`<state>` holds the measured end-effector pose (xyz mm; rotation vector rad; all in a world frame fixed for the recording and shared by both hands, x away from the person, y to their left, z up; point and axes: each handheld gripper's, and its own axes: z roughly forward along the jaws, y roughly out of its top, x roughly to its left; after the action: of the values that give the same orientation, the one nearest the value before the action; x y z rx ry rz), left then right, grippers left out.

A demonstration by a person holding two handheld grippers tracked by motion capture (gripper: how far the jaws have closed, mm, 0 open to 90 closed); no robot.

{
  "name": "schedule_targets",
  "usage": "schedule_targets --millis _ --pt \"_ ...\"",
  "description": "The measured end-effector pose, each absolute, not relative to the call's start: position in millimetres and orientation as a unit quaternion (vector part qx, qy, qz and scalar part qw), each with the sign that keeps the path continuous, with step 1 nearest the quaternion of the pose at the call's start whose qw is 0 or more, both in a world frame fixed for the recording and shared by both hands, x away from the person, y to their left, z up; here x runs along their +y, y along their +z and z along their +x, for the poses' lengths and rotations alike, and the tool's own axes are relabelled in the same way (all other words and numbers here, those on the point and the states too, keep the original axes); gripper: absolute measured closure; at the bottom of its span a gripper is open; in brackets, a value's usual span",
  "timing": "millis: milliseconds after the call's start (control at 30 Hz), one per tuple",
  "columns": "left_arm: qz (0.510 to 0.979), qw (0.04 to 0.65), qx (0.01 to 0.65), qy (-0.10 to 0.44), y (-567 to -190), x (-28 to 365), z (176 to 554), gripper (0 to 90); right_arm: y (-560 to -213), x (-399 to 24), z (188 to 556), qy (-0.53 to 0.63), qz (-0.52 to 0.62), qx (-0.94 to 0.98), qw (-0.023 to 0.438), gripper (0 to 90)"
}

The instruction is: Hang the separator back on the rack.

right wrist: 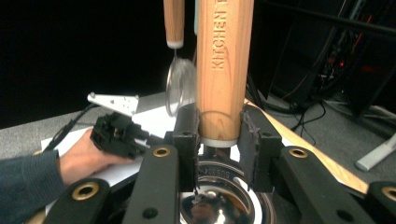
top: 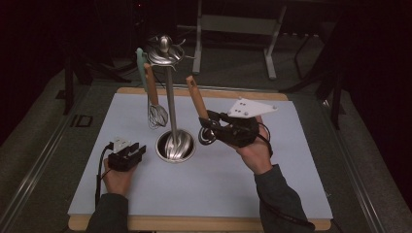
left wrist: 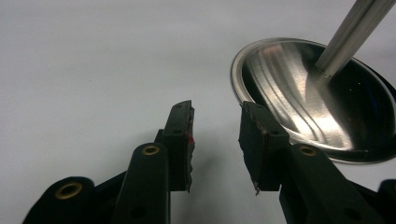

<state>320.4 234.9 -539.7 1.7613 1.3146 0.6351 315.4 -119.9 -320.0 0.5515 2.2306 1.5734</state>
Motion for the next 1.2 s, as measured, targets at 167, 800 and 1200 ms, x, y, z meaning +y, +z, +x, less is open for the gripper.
schedule_targets --millis 167,800,1200 --pt "0.701 0.413 0.523 0.252 -539.7 234.9 320.5 64.8 -308.6 -110.4 316.0 0.559 0.189 0.787 0.181 70.3" --pt "0.703 0.411 0.523 0.252 -539.6 235.0 320.8 64.9 -299.7 -81.6 326.4 0.544 0.207 0.791 0.189 70.3" --pt "0.702 0.412 0.523 0.252 -539.6 235.0 320.8 64.8 -304.8 -76.8 328.5 0.533 0.21 0.798 0.185 64.7"
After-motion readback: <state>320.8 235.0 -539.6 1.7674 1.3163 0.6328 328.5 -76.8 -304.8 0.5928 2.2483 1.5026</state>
